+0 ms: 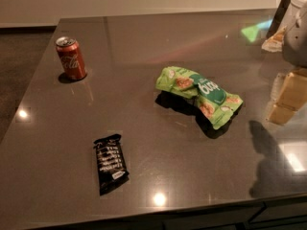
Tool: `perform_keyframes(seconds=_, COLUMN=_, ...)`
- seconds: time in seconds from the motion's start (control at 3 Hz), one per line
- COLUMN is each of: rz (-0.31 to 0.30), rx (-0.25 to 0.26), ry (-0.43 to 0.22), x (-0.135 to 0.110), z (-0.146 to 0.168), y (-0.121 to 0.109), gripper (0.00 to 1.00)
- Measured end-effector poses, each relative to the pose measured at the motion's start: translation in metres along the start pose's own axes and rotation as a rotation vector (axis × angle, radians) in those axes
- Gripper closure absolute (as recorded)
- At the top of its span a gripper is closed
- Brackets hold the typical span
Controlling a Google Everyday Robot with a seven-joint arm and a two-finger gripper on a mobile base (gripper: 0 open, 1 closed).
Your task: Move coke can near rxbar chocolate
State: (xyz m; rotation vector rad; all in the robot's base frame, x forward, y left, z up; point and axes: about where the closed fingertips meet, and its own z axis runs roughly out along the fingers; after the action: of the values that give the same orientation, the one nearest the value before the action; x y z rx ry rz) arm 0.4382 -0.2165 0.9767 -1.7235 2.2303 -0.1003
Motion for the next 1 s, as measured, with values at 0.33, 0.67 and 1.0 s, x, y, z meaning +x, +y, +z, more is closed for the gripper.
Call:
perform_keyframes(seconds=0.33, rz=0.000, rx=0.000, ry=0.000, x=0.000, z=0.000, y=0.000, gripper=0.00)
perform_keyframes(seconds=0.67, rz=0.024, rx=0.005, ry=-0.061, x=-0.019, z=0.010, y=-0.015, gripper=0.00)
perform_keyframes(seconds=1.0, rz=0.040, rx=0.012, ry=-0.155, x=-0.059, z=0.025, y=-0.037, gripper=0.00)
